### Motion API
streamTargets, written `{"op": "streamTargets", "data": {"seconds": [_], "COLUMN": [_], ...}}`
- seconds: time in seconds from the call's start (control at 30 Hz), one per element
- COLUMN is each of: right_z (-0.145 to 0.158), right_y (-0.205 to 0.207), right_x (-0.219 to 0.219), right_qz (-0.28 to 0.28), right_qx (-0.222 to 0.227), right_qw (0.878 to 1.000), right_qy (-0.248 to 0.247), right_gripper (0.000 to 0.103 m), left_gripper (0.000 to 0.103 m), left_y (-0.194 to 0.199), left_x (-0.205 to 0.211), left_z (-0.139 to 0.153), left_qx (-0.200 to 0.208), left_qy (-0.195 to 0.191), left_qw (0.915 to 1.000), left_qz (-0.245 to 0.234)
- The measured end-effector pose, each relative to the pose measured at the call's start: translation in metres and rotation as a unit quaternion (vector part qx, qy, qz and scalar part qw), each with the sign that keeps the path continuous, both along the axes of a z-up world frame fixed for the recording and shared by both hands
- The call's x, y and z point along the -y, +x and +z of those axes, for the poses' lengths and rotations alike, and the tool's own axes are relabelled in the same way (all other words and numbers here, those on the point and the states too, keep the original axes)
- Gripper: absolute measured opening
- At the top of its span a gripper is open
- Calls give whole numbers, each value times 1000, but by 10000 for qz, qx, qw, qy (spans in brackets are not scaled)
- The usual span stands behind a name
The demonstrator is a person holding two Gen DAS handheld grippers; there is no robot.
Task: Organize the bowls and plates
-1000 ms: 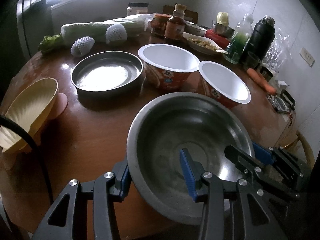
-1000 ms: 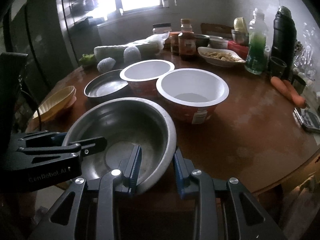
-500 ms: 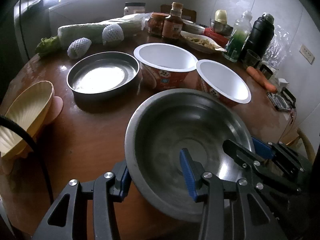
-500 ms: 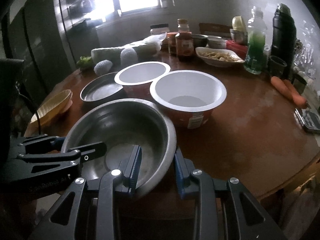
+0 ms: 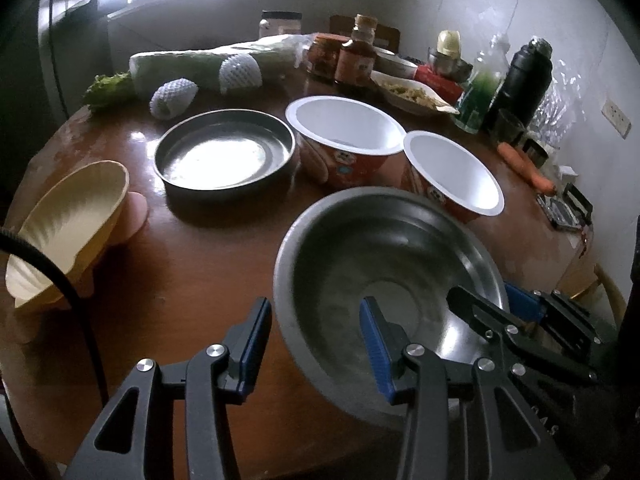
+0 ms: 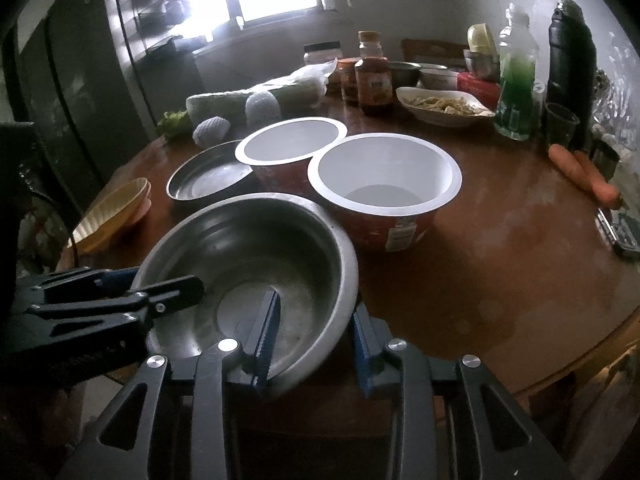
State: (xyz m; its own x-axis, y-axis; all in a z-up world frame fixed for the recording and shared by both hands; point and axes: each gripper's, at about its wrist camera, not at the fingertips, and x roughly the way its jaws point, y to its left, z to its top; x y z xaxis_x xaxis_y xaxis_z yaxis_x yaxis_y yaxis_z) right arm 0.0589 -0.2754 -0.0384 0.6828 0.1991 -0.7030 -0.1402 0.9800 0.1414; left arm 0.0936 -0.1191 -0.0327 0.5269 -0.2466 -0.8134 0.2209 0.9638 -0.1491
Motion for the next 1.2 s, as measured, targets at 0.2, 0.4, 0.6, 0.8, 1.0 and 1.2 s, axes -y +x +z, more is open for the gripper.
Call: {"op": "streamTargets", "data": {"seconds": [0.2, 0.4, 0.6, 0.8, 1.0, 1.2], "right_z": [5, 11, 18, 26, 34, 32], "right_y": [-2, -5, -6, -2, 7, 22], "right_x": [5, 16, 28, 47, 73, 90], "right_qz": [-96, -240, -402, -629, -943, -1064], "right_qx": [81, 166, 263, 371, 516, 466], "right_qw": [9999, 9995, 9986, 9969, 9936, 9923], "right_qy": [55, 149, 227, 294, 343, 432], "right_gripper": [38, 38, 38, 38, 39, 39], "left_gripper": [46, 47, 48, 48, 48, 48], "left_y": [-4, -6, -1, 10, 30, 54], "left_x": [-9, -11, -1, 22, 41, 55], "left_z": [9, 21, 33, 42, 47, 46], "left_qx": [106, 230, 276, 335, 294, 99], "left_qy": [-70, -113, -162, -164, -217, -387], "left_qw": [9998, 9995, 9995, 9989, 9983, 9976], "left_qz": [143, 189, 12, -282, -462, -558]}}
